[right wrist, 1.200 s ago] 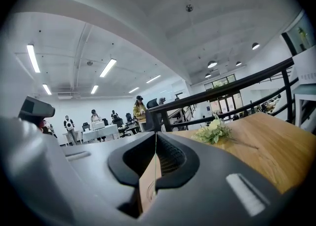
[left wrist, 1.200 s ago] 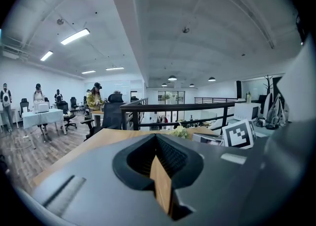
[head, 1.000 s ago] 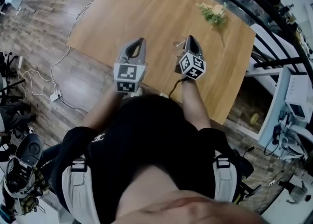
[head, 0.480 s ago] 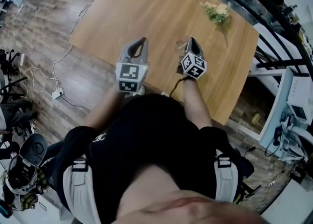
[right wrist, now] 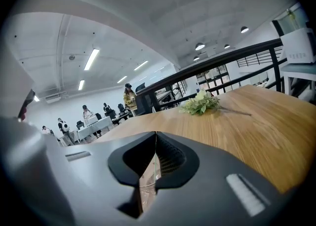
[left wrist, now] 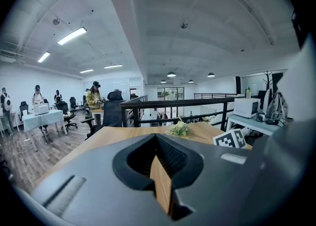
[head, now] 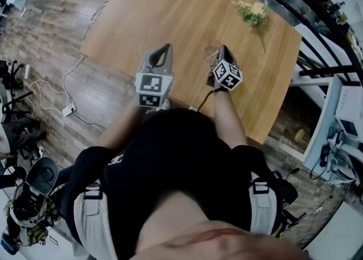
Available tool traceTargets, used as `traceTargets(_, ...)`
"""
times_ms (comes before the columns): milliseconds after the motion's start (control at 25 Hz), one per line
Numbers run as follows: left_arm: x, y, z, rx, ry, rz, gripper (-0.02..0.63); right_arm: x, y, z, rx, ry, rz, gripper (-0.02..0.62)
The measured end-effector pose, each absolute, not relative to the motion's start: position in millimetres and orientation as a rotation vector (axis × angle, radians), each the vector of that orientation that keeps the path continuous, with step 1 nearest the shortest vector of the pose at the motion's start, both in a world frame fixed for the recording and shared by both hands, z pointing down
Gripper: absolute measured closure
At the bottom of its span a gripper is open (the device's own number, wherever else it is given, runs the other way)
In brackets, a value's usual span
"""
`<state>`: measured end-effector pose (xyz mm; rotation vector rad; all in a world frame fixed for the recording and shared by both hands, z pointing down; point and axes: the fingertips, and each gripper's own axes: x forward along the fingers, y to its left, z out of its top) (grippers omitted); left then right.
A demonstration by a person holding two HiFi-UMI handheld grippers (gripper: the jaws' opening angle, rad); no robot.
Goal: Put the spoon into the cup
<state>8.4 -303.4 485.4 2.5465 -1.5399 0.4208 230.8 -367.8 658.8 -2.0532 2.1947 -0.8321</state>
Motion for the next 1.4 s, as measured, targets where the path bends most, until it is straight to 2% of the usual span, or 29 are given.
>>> traceTargets(880,15.1,-305.9,492.5,2.568,-1.504,0.442,0.594,255.9,-366.0,683.1,-2.084,2.028,-0.960,0.581)
traceTargets(1000,15.5,-307.5,492.5,2.570,-1.494,0.434,0.594,253.4,-366.0,677.7,-2.066,2.042,-0.945,0.517)
traceTargets(1160,17.6,-308.1,494.1,2.573,-1.475,0.422,0.594,252.1,-364.3,666.8,-2.053,2.076,-0.885,0.491)
traceTargets(1320,21.8,-309.1,494.3,2.584,-1.452,0.402,0.594,258.7,-357.1,650.3,-2.100,2.084,-0.791,0.491)
traceTargets(1400,24.9,-309.3,494.5,2.593,-1.435,0.392,0.594,260.0,-350.8,641.1,-2.130,2.099,-0.739,0.531)
